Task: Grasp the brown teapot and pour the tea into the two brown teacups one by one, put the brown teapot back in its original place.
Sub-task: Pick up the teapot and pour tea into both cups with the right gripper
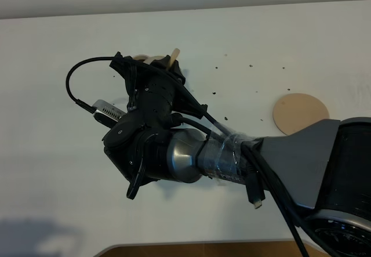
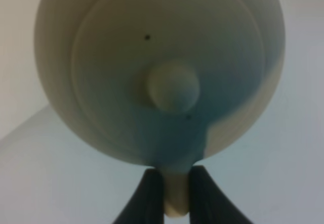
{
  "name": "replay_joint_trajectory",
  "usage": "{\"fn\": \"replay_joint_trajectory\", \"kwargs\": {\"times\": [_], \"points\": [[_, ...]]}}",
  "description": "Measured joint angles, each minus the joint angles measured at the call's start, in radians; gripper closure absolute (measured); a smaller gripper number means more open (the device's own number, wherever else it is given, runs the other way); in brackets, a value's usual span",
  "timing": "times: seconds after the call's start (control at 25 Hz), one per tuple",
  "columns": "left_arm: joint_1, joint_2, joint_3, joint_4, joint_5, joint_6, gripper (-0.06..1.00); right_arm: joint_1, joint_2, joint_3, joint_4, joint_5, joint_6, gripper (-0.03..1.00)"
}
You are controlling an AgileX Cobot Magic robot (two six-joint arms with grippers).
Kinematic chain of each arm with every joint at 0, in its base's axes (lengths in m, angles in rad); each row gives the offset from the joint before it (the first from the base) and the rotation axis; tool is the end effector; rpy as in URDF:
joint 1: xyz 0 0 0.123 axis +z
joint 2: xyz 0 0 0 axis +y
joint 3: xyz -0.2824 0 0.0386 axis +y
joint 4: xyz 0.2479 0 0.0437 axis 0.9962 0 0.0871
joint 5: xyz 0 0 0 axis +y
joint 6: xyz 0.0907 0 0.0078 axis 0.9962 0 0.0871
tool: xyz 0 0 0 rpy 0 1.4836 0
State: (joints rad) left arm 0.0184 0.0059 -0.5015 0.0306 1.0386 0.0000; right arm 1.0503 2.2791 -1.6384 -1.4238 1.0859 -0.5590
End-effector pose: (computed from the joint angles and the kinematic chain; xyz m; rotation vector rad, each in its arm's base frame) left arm -0.0033 0.0023 0.2794 -0.0196 2.0265 0.0482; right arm 0.3018 0.3661 0.1669 -2.2594 0.8541 -1.6329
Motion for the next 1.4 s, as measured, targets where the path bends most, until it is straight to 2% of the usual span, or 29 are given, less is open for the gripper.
{"fn": "replay_joint_trajectory", "kwargs": {"times": [0.64, 1.4], "points": [[0.000, 0.000, 0.000, 0.000, 0.000, 0.000, 0.56, 0.000, 0.000, 0.000, -0.025, -0.005, -0.008, 0.84], [0.000, 0.000, 0.000, 0.000, 0.000, 0.000, 0.56, -0.001, 0.000, 0.000, -0.080, -0.012, -0.080, 0.84]]}}
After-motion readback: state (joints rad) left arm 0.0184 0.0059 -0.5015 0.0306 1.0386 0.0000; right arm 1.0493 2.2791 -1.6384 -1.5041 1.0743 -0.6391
